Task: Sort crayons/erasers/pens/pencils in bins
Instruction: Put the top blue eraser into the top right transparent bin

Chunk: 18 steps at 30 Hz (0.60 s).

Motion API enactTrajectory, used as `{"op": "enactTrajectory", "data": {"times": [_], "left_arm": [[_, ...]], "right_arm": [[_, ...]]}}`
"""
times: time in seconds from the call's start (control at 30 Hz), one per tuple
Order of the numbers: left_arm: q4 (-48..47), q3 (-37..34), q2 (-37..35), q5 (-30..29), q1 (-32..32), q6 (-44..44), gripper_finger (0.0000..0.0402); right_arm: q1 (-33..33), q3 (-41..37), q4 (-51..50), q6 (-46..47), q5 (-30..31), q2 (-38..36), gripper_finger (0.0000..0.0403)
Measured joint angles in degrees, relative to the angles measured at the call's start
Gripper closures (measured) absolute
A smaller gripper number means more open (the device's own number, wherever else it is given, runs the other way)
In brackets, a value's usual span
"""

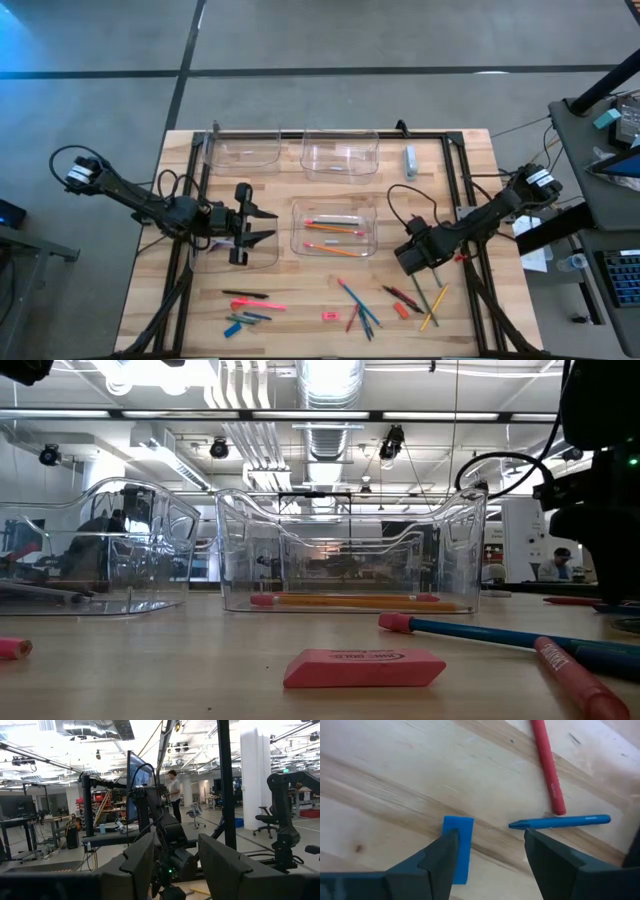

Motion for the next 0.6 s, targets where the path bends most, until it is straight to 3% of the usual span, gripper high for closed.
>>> {"op": "enactTrajectory", "data": {"times": [0.6], "left_arm": [[0.0,0.0,0.0,0.0,0.0,0.1,0.0262]], "right_arm": [[0.4,0.0,2.2,1.3,-0.8,0.4,0.0184]]}}
